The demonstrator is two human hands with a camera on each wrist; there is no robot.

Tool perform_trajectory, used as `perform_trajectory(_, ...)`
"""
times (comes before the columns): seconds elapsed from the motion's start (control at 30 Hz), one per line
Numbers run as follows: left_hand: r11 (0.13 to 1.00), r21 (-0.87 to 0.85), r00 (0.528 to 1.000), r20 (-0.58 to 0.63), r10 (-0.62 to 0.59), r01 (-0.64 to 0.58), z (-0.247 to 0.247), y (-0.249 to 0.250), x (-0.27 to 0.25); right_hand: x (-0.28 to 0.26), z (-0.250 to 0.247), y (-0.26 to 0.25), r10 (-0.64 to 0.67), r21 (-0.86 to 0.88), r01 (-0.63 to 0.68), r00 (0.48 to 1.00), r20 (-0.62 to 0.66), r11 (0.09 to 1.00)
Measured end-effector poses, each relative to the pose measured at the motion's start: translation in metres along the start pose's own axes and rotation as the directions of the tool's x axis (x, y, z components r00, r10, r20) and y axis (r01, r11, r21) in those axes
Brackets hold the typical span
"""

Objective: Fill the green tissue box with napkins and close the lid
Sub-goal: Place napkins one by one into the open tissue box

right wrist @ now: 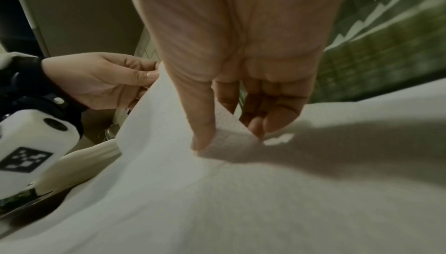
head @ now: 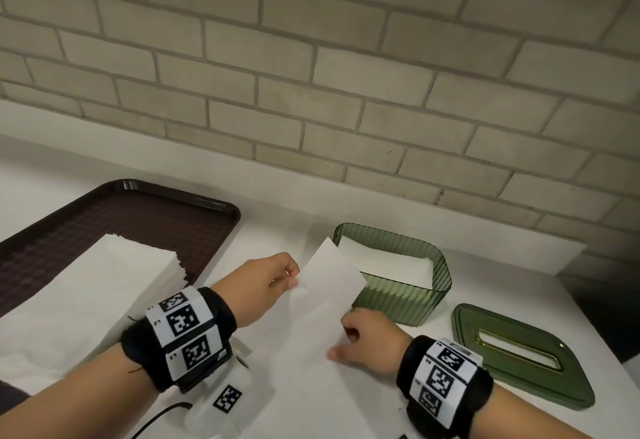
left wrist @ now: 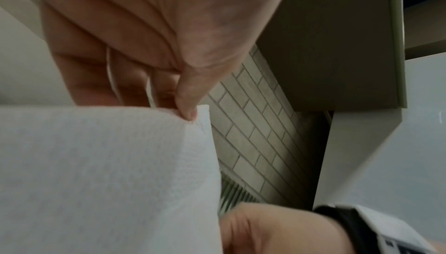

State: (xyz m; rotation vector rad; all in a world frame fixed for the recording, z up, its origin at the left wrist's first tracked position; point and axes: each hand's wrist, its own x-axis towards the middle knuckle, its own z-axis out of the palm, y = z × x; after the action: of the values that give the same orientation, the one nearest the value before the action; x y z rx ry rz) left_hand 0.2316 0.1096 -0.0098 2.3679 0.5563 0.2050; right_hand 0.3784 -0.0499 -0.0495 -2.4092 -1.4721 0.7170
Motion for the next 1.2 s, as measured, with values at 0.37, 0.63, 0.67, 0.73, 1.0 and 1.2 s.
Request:
perform_trajectory(0.37,0.962,0.162,0.975,0.009,0.223,-0.221,-0.041,0.071,0.069,-0.065,-0.055,0.028,-0.078,0.231,0.112,0.985,-0.152,0.966)
perform_trajectory(0.63,0.888,0.267,0.921,0.219,0.322,-0.374,-0.031,0.139,0.132,-0.150,-0.060,0.065,0.090,0.378,0.041,0.942,-0.323,0.925)
perform_trajectory(0.67,0.890,0.258,0.916,0.248,0.314,-0.375,-0.028,0.143,0.138,-0.160,-0.059,0.071,0.120,0.436,0.035,0.939,-0.324,0.899)
perform_trajectory(0.73,0.885,0.304,0.920,0.283,0.271,-0.354,-0.018,0.146,0.148,-0.182,-0.059,0.077,0.175,0.565,0.033,0.935,-0.309,0.825)
perform_trajectory(1.0,0.805,0.549,0.898,0.438,-0.046,-0.226,0.028,0.127,0.176,-0.228,-0.043,0.096,0.350,0.689,0.034,0.842,-0.410,0.724)
perform_trajectory(1.2,0.770,0.597,0.875,0.471,-0.112,-0.223,0.039,0.127,0.187,-0.227,-0.033,0.090,0.320,0.664,0.114,0.808,-0.495,0.739)
